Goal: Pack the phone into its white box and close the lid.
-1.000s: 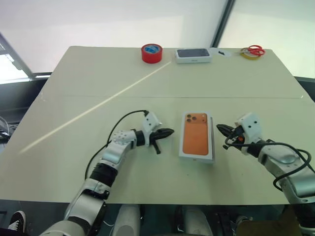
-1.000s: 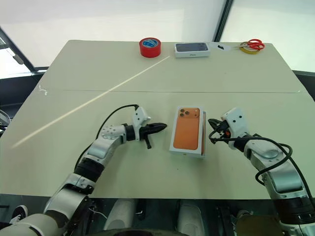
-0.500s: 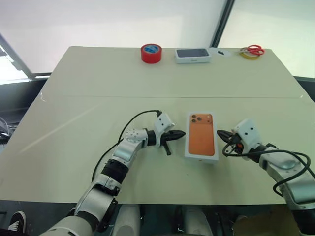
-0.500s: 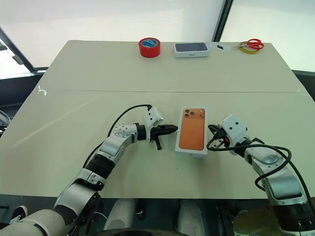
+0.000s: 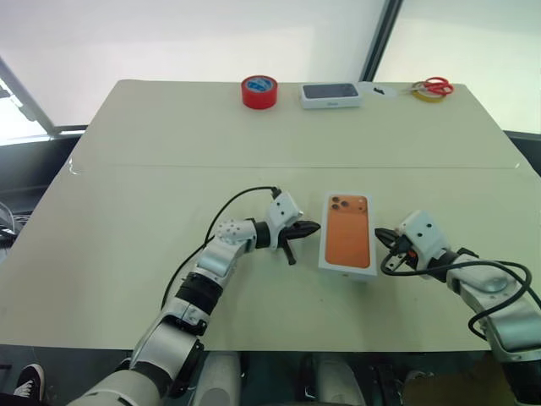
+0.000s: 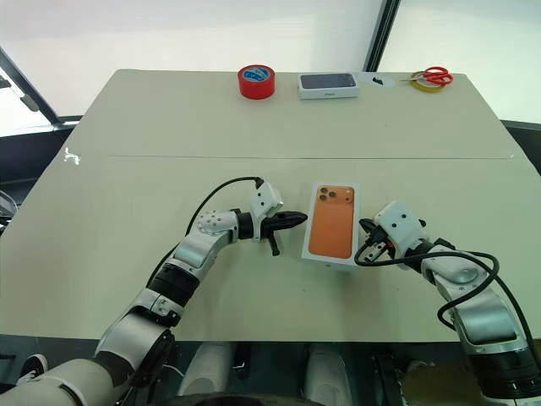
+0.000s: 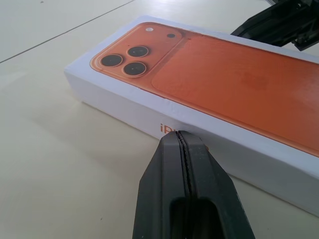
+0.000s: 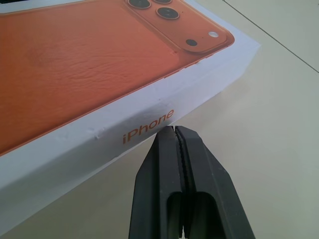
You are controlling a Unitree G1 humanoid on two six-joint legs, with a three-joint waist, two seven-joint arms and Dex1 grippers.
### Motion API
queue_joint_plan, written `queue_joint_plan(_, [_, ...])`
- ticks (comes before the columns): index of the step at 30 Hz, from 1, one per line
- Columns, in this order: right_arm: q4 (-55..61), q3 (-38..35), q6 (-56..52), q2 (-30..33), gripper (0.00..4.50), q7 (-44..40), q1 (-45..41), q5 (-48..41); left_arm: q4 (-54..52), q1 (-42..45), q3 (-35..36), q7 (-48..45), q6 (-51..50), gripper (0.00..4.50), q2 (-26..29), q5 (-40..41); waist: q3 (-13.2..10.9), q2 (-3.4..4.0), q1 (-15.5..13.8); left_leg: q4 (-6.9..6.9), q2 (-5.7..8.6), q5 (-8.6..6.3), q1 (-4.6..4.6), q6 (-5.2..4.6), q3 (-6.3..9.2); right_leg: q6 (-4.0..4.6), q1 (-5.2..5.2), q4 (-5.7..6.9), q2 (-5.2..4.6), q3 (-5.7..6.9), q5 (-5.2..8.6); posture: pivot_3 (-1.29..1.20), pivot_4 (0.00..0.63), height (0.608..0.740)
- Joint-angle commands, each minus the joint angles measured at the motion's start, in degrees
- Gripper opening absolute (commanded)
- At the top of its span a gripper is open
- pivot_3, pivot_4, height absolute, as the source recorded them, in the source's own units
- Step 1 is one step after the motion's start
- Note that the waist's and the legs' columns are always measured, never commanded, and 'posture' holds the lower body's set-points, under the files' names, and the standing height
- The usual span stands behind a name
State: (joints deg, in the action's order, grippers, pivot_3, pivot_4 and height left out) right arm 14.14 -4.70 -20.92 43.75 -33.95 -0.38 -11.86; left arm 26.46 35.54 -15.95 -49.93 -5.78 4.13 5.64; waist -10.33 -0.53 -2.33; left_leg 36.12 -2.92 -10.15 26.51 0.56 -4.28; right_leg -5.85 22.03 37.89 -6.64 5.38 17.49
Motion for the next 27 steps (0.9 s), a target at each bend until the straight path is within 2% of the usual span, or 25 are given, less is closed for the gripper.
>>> queue_joint_plan(1, [-0.41, 0.55, 0.69, 0.17, 0.04, -0.34, -0.35, 2.28, -2.15, 0.12, 0.03, 0.26, 0.7, 0.0, -1.19, 0.58, 0.0, 0.0, -0.01, 0.01, 0.0, 0.0, 0.0, 0.0, 0.0, 0.0, 0.0, 0.0, 0.0, 0.0, 0.0, 0.0, 0.15, 0.74])
queue_joint_plan(6, [-1.55, 1.55, 1.34, 0.43, 0.04, -0.35, -1.6, 5.29, -1.53, -0.69, -0.33, 0.9, 0.83, 0.0, -0.37, -0.76, 0.0, 0.0, 0.09, 0.0, 0.0, 0.0, -0.01, 0.0, 0.0, -0.01, -0.01, 0.01, 0.0, 0.0, 0.0, 0.0, 0.15, 0.74])
queue_joint_plan(12, [-0.75, -0.26, 0.96, 0.19, 0.04, -1.16, -3.81, 4.25, -2.15, -1.58, 1.43, 1.18, 0.49, 0.0, 0.86, 0.63, 0.0, 0.0, 0.14, -0.01, -0.01, 0.0, -0.05, 0.0, 0.0, -0.01, -0.01, 0.06, 0.01, 0.0, 0.0, 0.0, 0.15, 0.74])
queue_joint_plan(13, [-1.44, -1.59, 0.85, 0.03, 0.04, -1.21, -4.17, 3.29, -2.69, -0.83, 2.85, 1.61, -0.01, 0.0, 0.22, 2.19, 0.0, 0.0, 0.14, 0.0, -0.01, 0.0, -0.05, 0.0, 0.0, -0.01, -0.02, 0.06, 0.01, 0.0, -0.01, 0.0, 0.15, 0.74])
queue_joint_plan(15, [-2.01, -6.41, -3.35, -1.72, 0.04, -2.93, -5.34, -4.03, -4.99, 1.89, 6.3, 2.25, -4.43, 0.0, -1.96, 7.16, -0.01, -0.02, 0.1, 0.01, -0.01, 0.0, -0.04, 0.0, -0.01, -0.02, -0.01, 0.06, 0.0, 0.0, -0.01, 0.0, 0.15, 0.74])
queue_joint_plan(17, [-0.84, -9.44, -7.19, -3.17, 0.04, -5.78, -5.05, -11.06, -7.06, 4.01, 6.12, 0.84, -6.88, 0.0, -3.19, 8.87, -0.04, -0.06, -0.08, 0.05, -0.01, 0.0, -0.02, 0.0, 0.01, -0.05, -0.02, 0.08, 0.0, 0.0, -0.03, 0.0, 0.15, 0.74])
queue_joint_plan(22, [3.03, -8.37, -6.41, -5.03, 0.04, -6.44, -3.03, -12.2, -3.18, 5.37, -0.19, 0.48, -2.68, 0.0, -4.77, 2.72, 0.03, 0.04, 0.06, 0.05, 0.06, -0.05, -0.13, -0.07, 0.04, -0.11, -0.26, -0.02, 0.0, 0.01, -0.06, 0.0, 0.15, 0.74])
queue_joint_plan(23, [3.51, -7.42, -6.64, -5.03, 0.04, -6.42, -2.61, -11.66, -1.04, 5.59, -2.43, 1.23, -0.57, 0.0, -4.03, -0.61, 0.02, 0.03, 0.08, 0.05, 0.06, -0.05, -0.14, -0.07, 0.03, -0.11, -0.26, -0.02, 0.0, 0.01, -0.06, 0.0, 0.15, 0.74])
queue_joint_plan(25, [3.95, -3.1, -4.36, -3.52, 0.04, -7.07, -0.61, -7.17, 3.6, 5.87, -7.97, 2.58, 2.6, 0.0, -1.66, -7.94, 0.04, 0.06, 0.23, 0.05, 0.05, -0.05, -0.15, -0.08, 0.03, -0.11, -0.2, 0.01, 0.01, 0.01, -0.06, 0.0, 0.15, 0.74])
queue_joint_plan(27, [3.41, 1.63, -2.23, -1.18, 0.04, -7.25, 1.51, -1.31, 5.93, 5.59, -10.38, 2.28, 2.19, 0.0, -0.26, -10.48, 0.11, 0.02, 0.26, 0.01, 0.01, -0.05, -0.19, -0.07, 0.02, -0.11, -0.17, 0.02, 0.03, 0.01, -0.06, 0.0, 0.15, 0.74])
